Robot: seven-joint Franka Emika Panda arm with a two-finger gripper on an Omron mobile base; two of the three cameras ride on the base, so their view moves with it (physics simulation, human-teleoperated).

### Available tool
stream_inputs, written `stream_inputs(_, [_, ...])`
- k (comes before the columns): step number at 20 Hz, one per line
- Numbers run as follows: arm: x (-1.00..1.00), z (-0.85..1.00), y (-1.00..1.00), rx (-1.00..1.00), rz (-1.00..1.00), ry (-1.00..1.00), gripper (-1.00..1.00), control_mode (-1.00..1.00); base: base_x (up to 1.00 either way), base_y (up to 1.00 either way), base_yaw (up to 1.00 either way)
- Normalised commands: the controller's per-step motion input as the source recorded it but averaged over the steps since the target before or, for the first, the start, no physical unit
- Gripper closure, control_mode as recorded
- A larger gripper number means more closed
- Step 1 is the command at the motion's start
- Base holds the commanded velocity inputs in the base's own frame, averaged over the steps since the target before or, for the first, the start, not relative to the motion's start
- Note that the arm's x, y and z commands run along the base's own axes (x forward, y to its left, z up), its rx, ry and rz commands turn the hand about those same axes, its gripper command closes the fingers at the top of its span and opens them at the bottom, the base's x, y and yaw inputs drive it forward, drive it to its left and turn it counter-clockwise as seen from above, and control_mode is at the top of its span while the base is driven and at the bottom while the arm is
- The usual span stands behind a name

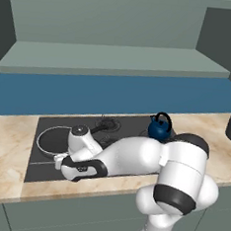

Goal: Pick the pan from the cabinet and place it on the stove. Then turn on the stove burner for the pan.

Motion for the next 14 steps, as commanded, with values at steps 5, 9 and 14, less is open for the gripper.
stream_inputs(5, [0.06,-0.04,0.00,0.00,0.00,0.00,-1.00,-1.00,0.00,0.00,0.00])
stream_inputs(9, [0.00,-0.03,0.03,0.00,0.00,0.00,-1.00,-1.00,0.00,0.00,0.00])
stream_inputs(14, [-0.02,-0.02,0.03,0.00,0.00,0.00,-1.00,-1.00,0.00,0.00,0.00])
